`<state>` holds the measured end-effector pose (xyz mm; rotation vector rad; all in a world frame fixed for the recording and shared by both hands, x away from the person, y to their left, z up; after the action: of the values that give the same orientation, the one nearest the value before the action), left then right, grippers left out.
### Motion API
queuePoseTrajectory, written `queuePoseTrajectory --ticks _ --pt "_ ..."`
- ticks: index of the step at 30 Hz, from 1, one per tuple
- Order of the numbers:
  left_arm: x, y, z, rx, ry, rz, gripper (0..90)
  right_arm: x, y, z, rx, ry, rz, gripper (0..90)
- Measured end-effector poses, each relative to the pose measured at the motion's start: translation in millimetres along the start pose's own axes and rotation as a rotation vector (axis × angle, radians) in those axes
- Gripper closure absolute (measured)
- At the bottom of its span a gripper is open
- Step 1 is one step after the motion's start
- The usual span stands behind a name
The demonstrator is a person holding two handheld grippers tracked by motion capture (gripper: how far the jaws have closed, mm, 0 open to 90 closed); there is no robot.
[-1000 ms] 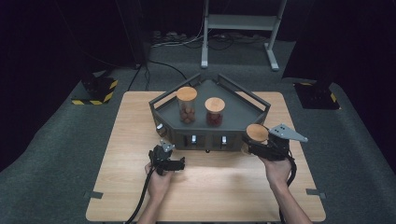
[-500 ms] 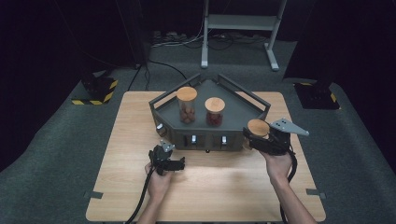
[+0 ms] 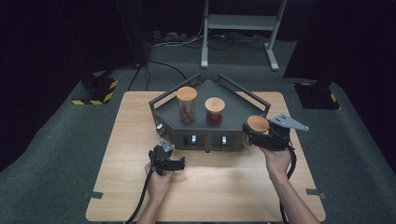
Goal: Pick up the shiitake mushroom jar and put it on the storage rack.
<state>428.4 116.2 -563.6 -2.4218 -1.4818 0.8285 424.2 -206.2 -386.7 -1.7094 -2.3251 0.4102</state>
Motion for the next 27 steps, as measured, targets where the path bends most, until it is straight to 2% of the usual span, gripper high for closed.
queuePoseTrajectory --ticks 11,27 --pt "0.0 0.0 0.0 -0.001 0.000 0.000 3.6 -0.4 5.7 -10.3 -0.002 -0.014 0.005 24.5" --pt "-0.1 0.1 0.0 -0.002 -0.001 0.000 3.6 -1.4 20.7 -27.3 -0.008 -0.029 0.044 24.5"
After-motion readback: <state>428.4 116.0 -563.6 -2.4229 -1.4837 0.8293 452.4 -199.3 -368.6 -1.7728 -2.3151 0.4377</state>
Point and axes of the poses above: each handheld gripper's, and its own axes: y roughly forward along the jaws, z roughly out of its underside, x roughly to its left, the point moved 2 cm from there along y, roughly forward along the jaws, and after that the axes turned 14 degrees about z, right-handed, at the moved point
